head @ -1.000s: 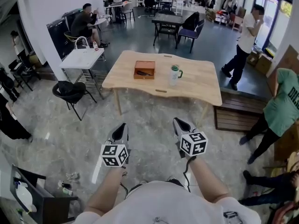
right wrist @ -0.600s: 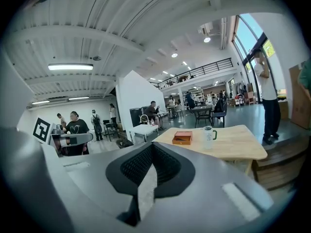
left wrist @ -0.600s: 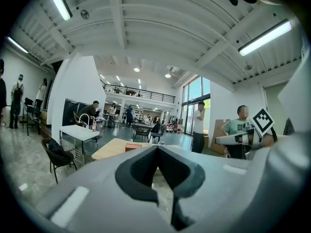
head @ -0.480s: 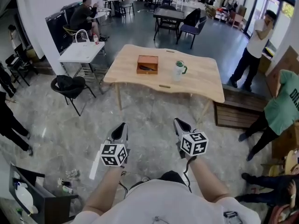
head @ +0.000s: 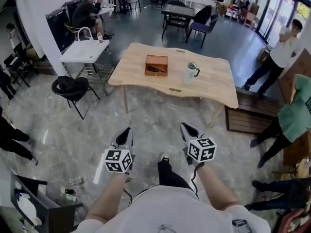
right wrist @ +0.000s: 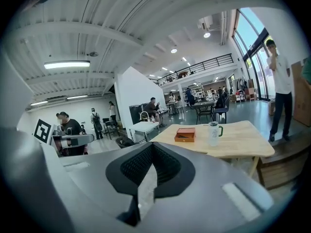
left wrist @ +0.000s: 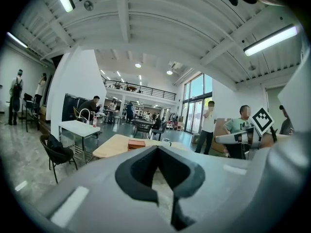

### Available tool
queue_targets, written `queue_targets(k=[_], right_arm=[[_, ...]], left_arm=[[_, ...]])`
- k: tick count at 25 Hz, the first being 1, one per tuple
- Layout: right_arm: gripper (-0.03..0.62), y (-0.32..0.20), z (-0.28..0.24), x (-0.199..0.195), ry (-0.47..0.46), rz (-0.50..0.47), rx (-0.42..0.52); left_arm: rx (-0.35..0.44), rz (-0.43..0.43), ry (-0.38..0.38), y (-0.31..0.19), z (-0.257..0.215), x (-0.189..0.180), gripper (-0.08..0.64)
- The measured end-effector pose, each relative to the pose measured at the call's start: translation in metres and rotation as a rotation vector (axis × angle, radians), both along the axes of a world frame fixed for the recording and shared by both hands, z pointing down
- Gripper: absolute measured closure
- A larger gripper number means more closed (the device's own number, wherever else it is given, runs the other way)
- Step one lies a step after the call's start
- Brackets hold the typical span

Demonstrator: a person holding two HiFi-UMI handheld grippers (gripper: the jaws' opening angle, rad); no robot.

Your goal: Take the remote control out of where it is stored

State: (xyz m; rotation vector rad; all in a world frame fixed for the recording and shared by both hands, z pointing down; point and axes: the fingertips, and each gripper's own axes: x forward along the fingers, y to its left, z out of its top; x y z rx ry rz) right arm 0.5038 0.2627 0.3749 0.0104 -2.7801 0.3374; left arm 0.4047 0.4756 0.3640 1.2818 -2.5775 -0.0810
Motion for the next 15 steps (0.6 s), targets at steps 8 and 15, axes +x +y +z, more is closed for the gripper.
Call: queue_targets(k=[8, 15], right_arm=[[0.566, -0.044, 0.013, -0.111, -0.016, -0.038, -0.036], [0.566, -0.112, 0.008, -0.224, -0.025, -0.077, -0.044]], left_arm=[[-0.014, -0.040, 0.011, -0.039, 0.013, -0.098, 0.558], [0.001, -0.039, 0.016, -0.123, 0.007, -0.197, 0.558]])
